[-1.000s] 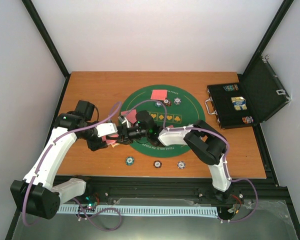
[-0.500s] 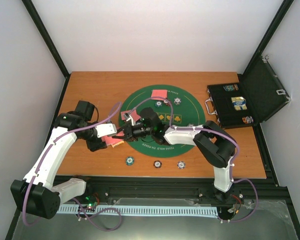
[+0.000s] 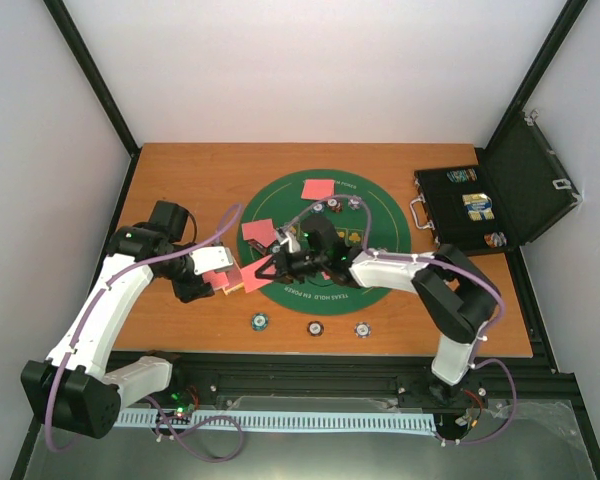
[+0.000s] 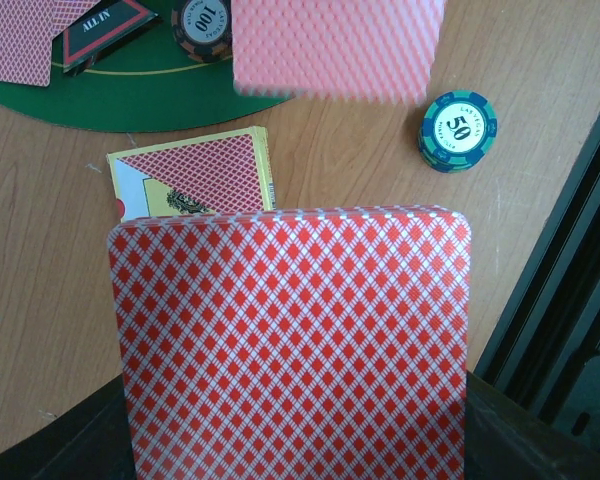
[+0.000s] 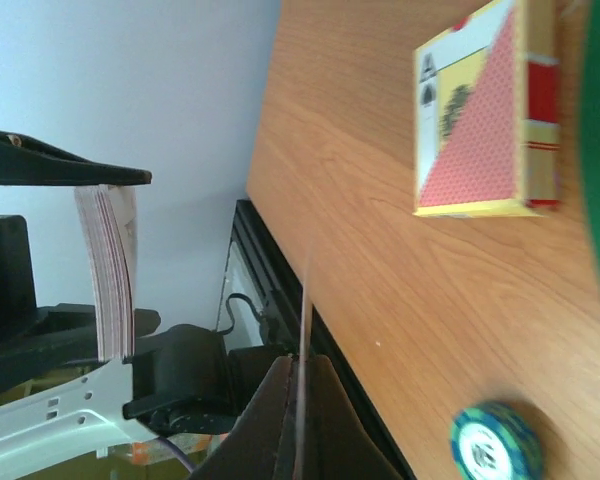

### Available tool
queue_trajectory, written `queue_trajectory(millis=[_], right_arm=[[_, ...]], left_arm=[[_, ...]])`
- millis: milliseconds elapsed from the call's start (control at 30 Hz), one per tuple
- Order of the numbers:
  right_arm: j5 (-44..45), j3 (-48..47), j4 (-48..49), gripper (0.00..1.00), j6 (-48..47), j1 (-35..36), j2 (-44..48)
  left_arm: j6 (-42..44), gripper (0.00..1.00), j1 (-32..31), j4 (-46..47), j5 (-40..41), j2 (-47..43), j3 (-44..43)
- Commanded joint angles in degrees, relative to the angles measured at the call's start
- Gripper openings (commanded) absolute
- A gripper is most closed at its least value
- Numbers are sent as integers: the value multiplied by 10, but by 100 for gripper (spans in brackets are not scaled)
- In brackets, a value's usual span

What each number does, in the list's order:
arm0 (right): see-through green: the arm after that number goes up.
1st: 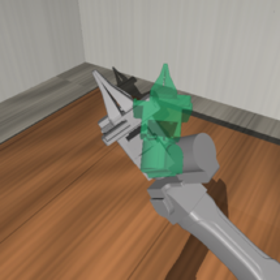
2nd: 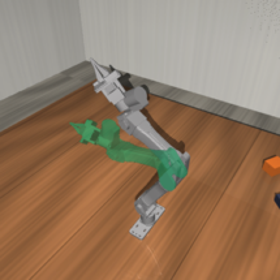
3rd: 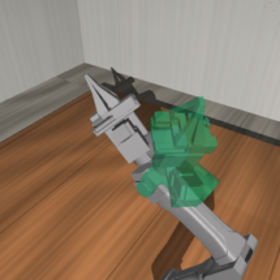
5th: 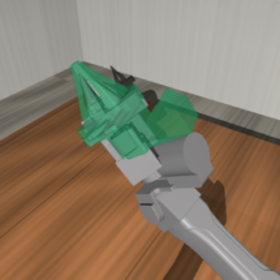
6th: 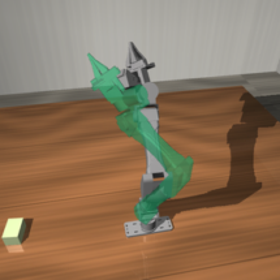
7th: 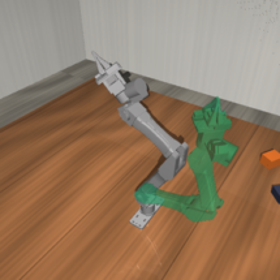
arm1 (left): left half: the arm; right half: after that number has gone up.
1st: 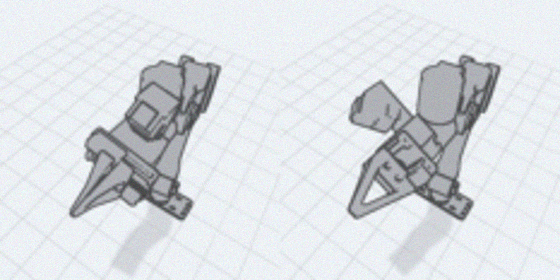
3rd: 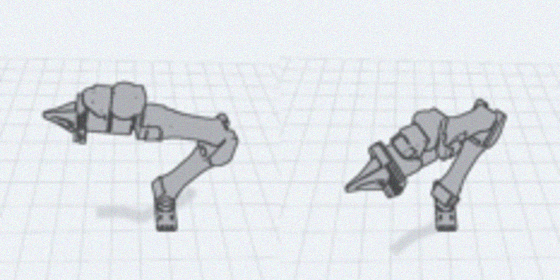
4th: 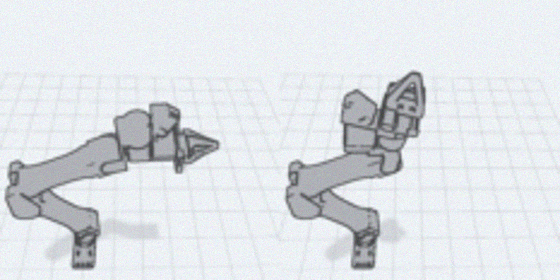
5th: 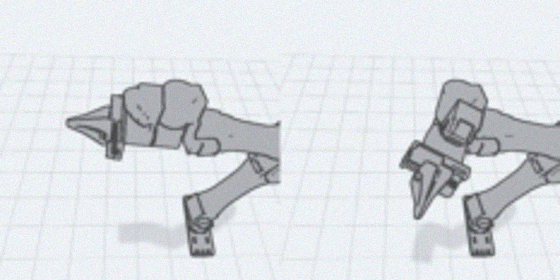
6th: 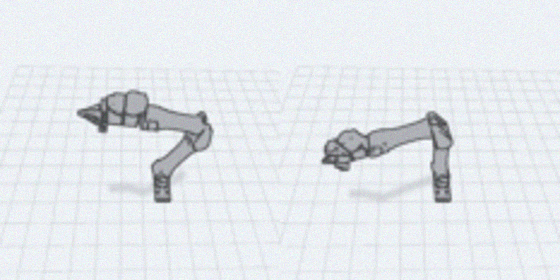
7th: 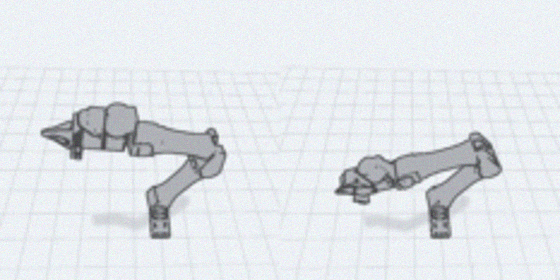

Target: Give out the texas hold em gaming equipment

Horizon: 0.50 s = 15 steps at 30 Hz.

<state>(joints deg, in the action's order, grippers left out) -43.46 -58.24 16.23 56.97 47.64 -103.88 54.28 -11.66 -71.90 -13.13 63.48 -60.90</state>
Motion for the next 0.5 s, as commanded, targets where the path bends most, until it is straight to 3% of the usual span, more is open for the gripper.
queue_trajectory(millis=[0, 267, 467], right_arm=[[4, 43, -43, 3, -39, -45, 75], [26, 104, -222, 3, -169, -178, 163], [41, 97, -303, 4, -238, -243, 146]], left_arm=[[15, 1, 1, 7, -9, -12, -16], [14, 1, 1, 8, -12, -11, -16], [13, 1, 1, 6, -14, -8, -17]])
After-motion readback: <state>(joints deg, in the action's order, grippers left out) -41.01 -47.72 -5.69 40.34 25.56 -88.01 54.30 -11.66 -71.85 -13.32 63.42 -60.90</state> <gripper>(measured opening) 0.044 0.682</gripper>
